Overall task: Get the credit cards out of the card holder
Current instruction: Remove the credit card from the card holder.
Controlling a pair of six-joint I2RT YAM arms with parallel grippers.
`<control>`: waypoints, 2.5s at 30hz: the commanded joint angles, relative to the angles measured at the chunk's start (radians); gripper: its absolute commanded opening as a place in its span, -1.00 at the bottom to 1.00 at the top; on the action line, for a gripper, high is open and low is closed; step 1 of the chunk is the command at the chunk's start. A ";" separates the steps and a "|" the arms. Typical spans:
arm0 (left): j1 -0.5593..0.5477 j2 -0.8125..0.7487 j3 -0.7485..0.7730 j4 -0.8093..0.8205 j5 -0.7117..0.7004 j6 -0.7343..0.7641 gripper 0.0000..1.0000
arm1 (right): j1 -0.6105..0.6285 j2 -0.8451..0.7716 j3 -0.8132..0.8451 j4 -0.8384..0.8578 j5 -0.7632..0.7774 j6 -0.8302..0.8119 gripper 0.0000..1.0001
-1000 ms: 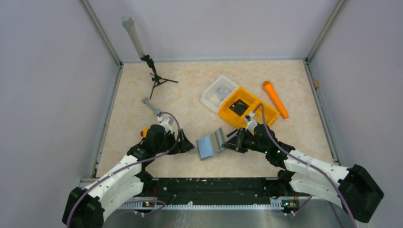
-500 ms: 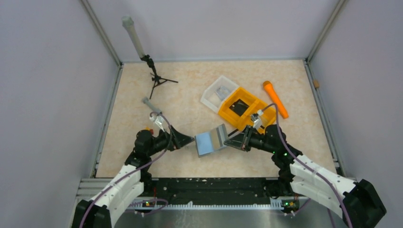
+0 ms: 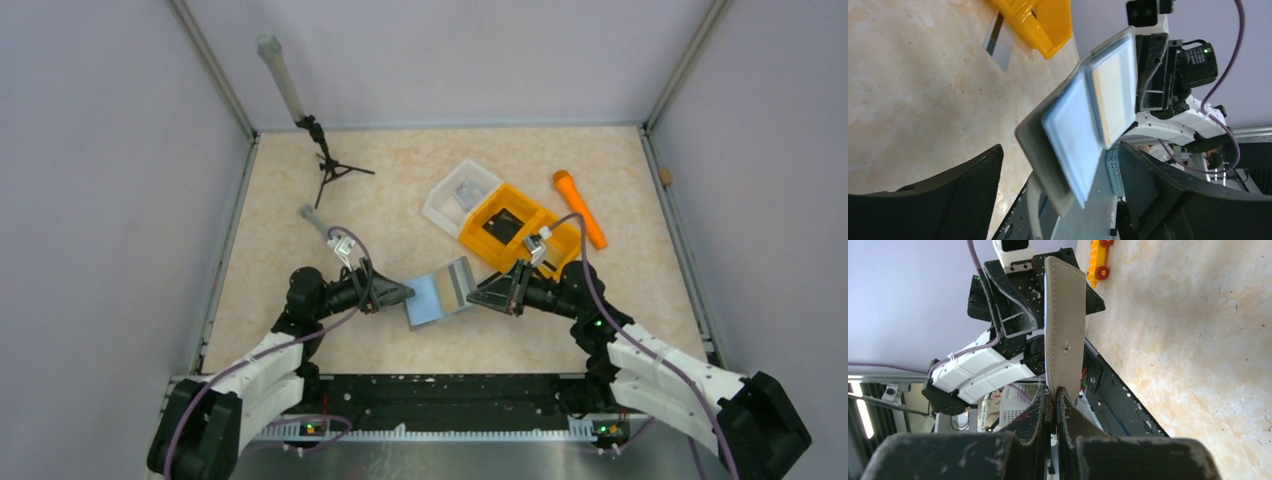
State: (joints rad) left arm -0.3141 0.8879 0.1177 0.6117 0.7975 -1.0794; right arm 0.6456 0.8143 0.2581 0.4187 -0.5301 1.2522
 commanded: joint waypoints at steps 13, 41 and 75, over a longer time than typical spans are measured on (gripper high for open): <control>-0.065 0.082 0.076 0.133 0.059 0.026 -0.83 | 0.006 0.115 0.092 0.116 -0.053 -0.042 -1.00; -0.070 0.053 0.102 0.082 0.075 0.038 -1.00 | 0.025 0.196 0.092 0.145 -0.059 -0.062 -0.74; -0.137 0.271 0.101 0.046 0.022 0.153 -0.88 | 0.133 0.166 0.198 -0.297 0.223 -0.299 -1.00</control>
State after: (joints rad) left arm -0.4397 1.1603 0.1856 0.6594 0.7948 -0.9852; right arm 0.7761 1.0500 0.4404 0.1486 -0.4004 0.9894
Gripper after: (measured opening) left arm 0.060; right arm 0.073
